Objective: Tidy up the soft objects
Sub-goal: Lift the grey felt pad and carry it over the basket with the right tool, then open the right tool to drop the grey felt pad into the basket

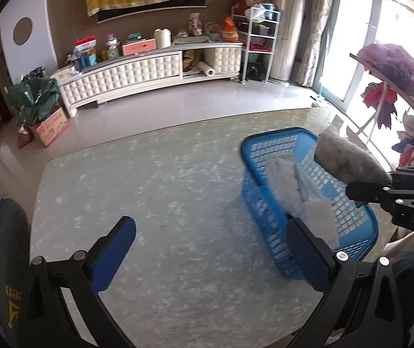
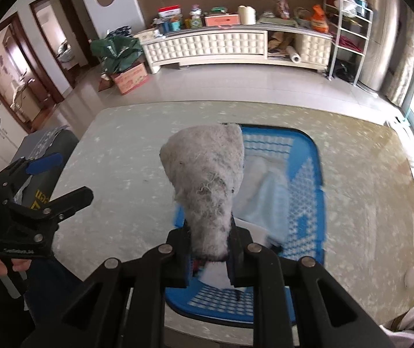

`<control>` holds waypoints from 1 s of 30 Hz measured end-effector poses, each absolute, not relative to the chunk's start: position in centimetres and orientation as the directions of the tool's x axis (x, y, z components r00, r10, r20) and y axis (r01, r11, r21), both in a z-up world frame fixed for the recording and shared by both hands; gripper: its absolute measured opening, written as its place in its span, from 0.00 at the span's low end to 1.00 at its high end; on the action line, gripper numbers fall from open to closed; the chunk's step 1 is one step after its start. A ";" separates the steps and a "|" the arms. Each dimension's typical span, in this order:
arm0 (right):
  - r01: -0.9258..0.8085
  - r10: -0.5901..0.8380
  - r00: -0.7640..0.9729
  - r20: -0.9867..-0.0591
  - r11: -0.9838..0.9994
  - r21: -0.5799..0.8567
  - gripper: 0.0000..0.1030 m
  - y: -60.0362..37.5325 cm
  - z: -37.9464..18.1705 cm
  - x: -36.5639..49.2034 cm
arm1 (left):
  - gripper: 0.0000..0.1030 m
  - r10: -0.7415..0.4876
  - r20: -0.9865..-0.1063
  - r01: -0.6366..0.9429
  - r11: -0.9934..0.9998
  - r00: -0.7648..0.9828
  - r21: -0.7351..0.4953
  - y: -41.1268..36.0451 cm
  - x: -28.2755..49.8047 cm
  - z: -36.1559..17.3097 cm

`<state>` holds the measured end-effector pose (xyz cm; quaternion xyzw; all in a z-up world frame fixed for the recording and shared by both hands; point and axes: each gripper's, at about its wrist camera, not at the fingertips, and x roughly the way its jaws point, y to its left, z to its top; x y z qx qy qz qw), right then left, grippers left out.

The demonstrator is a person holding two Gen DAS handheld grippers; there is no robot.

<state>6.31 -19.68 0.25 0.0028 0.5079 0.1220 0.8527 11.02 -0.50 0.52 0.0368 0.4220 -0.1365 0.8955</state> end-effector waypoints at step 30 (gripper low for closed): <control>-0.113 0.197 0.340 -0.920 0.979 0.168 0.35 -24.5 -5.7 10.5 | 1.00 -0.190 -0.844 0.330 0.944 0.502 -0.017 -6.7 16.2 -4.7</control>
